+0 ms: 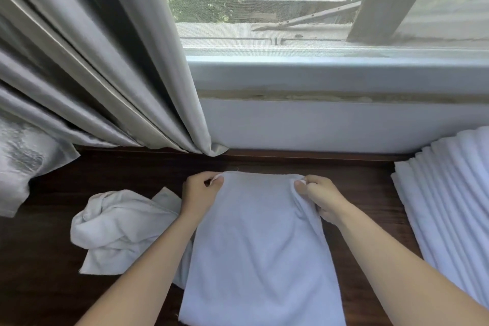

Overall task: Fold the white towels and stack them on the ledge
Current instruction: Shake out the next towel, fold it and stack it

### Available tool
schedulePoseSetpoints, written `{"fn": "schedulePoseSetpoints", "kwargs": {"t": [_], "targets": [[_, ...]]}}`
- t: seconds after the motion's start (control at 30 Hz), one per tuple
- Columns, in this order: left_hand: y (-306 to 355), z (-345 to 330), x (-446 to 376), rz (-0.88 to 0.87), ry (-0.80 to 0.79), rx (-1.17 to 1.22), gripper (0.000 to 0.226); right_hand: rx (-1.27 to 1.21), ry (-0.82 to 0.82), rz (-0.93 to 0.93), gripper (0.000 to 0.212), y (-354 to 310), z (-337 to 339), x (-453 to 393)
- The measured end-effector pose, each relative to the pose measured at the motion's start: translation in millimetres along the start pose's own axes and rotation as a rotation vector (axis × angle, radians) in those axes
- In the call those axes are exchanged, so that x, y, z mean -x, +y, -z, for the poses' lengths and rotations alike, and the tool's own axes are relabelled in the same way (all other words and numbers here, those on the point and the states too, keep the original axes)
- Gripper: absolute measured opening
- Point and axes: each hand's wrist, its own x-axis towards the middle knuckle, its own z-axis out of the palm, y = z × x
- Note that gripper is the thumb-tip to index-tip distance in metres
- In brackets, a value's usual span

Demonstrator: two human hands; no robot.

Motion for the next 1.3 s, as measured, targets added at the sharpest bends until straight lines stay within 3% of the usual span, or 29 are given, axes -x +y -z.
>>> {"fn": "schedulePoseSetpoints", "kwargs": {"t": [0.33, 0.57, 0.8, 0.97, 1.13, 1.3], "targets": [[-10, 12, 0, -0.002, 0.027, 0.092, 0.011, -0.322, 0.058, 0.032, 0.016, -4, 32, 16], [-2, 38, 17, 0.095, 0.044, 0.299, 0.014, -0.262, 0.247, 0.121, 0.020, -2, 43, 35], [20, 73, 62, 0.024, -0.008, 0.309, 0.014, -0.079, 0.310, 0.315, 0.012, -2, 59, 87], [45, 109, 91, -0.181, -0.050, 0.156, 0.022, 0.100, 0.322, 0.499, 0.020, -10, 76, 131], [89, 144, 110, -0.318, -0.100, 0.006, 0.010, 0.349, 0.382, 0.672, 0.025, -42, 95, 176], [136, 175, 113, -0.409, -0.161, -0.228, 0.018, 0.643, 0.322, 0.673, 0.024, -80, 113, 211]]}}
